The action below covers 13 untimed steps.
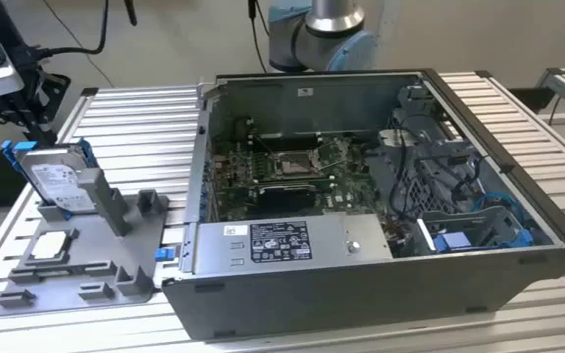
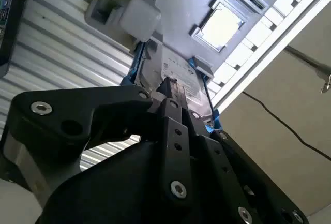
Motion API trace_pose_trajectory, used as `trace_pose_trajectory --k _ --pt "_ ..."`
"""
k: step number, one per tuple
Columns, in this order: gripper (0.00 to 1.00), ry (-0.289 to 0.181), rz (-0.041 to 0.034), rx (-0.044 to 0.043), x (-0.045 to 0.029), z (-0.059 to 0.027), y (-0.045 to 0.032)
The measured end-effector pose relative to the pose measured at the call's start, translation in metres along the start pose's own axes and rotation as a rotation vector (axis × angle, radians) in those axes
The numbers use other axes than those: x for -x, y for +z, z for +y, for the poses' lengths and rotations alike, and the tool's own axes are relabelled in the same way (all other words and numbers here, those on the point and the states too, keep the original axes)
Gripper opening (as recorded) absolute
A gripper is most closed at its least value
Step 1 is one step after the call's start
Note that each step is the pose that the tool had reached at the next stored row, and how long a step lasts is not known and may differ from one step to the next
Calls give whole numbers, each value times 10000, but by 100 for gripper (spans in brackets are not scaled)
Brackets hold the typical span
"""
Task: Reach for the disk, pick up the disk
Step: 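Reach for the disk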
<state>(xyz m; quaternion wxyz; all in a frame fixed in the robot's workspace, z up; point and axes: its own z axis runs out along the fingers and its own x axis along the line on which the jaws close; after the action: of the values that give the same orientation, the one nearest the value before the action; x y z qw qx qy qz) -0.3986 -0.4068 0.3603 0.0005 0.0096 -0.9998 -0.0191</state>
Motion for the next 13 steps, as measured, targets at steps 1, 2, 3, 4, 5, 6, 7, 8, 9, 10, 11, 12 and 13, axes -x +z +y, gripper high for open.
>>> trace_pose_trajectory --k 1,2,3,4,5,6,7,8,9,10,11,12,13 --pt "0 0 -1 0 0 0 0" --pt "0 0 -1 0 0 0 0" --pt "0 0 -1 0 0 0 0" --pt "0 0 -1 0 0 0 0" --pt "0 0 0 0 0 0 0" --pt "0 0 -1 0 0 0 0" --pt "0 0 -1 0 0 0 0" --pt "0 0 0 0 0 0 0" --pt "0 0 -1 0 0 0 0" --pt "0 0 0 0 0 0 0" --pt "0 0 0 0 0 0 0" --pt "0 0 0 0 0 3 0" --pt "0 2 1 -1 -2 13 0"
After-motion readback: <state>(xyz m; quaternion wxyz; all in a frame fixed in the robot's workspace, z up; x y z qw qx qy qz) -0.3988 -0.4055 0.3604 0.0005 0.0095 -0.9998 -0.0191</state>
